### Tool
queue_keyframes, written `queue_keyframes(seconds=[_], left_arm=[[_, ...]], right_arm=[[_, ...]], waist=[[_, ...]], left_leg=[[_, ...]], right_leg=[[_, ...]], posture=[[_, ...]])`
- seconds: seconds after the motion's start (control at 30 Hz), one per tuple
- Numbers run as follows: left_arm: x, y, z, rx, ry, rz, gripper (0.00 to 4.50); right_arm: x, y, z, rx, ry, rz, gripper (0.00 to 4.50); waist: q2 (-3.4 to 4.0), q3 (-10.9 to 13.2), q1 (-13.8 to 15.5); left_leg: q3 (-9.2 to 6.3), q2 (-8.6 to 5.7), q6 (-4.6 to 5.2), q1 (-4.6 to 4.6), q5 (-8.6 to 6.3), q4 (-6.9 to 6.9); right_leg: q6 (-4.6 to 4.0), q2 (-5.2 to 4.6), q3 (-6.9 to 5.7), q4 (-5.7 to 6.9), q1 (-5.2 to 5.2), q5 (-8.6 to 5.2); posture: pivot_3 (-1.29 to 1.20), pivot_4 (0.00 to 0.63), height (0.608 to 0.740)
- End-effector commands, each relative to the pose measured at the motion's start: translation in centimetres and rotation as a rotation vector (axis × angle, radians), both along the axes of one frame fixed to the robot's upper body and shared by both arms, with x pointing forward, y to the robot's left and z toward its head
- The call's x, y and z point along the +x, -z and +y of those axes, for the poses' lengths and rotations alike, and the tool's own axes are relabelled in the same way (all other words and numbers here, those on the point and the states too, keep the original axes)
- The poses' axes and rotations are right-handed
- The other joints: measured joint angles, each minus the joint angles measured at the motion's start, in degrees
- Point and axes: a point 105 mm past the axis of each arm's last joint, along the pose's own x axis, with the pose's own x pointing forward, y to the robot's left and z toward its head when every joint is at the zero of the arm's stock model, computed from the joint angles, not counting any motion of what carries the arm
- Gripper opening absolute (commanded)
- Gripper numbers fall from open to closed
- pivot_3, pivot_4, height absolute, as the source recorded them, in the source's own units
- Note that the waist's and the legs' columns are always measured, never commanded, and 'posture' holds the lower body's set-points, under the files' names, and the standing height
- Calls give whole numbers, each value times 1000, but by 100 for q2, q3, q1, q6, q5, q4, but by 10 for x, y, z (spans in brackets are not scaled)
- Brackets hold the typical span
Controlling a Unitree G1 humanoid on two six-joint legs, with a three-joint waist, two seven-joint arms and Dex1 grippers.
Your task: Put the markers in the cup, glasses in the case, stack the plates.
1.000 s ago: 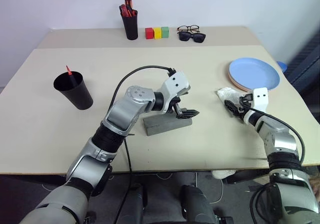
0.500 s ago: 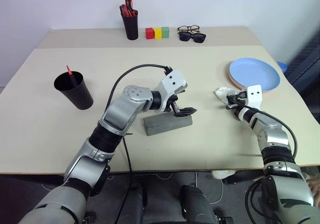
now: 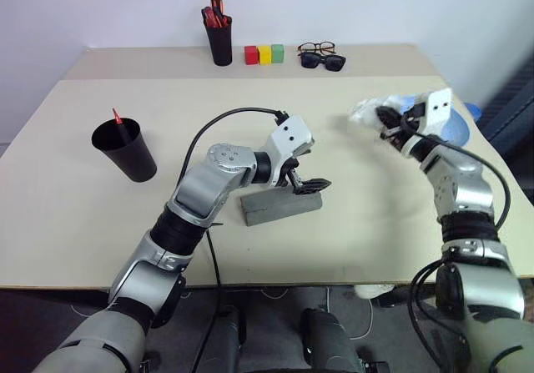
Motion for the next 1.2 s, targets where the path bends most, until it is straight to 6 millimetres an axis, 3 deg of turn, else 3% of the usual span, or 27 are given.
queue_keyframes(seconds=[0.03, 0.07, 0.17, 0.3, 0.43, 0.6, 0.83, 1.07, 1.2], left_arm=[[-4, -11, 1, -27, 6, -39, 4500], [-4, -11, 1, -26, 4, -39, 4500], [-4, -12, 4, -29, -21, -40, 4500], [0, -15, 8, -77, -81, -38, 4500], [-1, -30, 11, -269, -153, -117, 4500], [-9, -17, 33, -350, -213, -153, 4500], [-21, 6, 85, -353, -322, -196, 4500], [-39, 28, 123, -271, -378, -186, 4500], [-45, 28, 134, -262, -389, -177, 4500]], right_arm=[[6, -19, -36, -34, 177, -44, 34], [7, -18, -40, -51, 198, -34, 34], [8, -15, -54, -105, 272, -2, 877], [8, -22, -59, -144, 297, -19, 2874], [4, -36, -49, -179, 210, -101, 2874], [-17, -30, -25, -188, -64, -111, 2874], [-86, -1, -4, -219, -248, 10, 2874], [-155, 26, -20, -216, -231, 138, 2874], [-178, 36, -22, -192, -205, 175, 4139]], waist=[[0, 0, 5], [0, 0, 2], [0, 0, -20], [0, 0, -40], [1, 1, -38], [1, -1, -7], [3, -2, 41], [2, -6, 36], [2, -6, 22]], left_leg=[[0, 0, 0, 0, 0, 0], [-1, 0, 0, 0, 0, -2], [0, 0, 0, 0, 0, -4], [0, 0, 0, 0, 0, -3], [1, 0, 0, 1, 0, -3], [0, 0, -1, 3, 1, -3], [0, -1, -1, -1, 0, 9], [4, 5, -3, 7, -2, 4], [10, 9, -5, 7, -4, 6]], right_leg=[[0, 0, 0, 0, -1, 0], [0, 0, 0, 0, -1, 0], [0, 0, 0, -3, 0, -1], [0, 0, 2, -1, -1, 0], [1, 0, 4, 0, -1, 1], [10, 0, 4, 1, 1, 6], [-2, -4, 3, 4, 4, -1], [-7, -6, 2, -3, 7, -2], [-10, -8, 2, -6, 5, 0]], posture=[[0, 150, 740], [0, 150, 740], [0, 150, 740], [0, 150, 740], [0, 150, 740], [0, 150, 740], [0, 150, 740], [0, 150, 740], [0, 150, 740]])
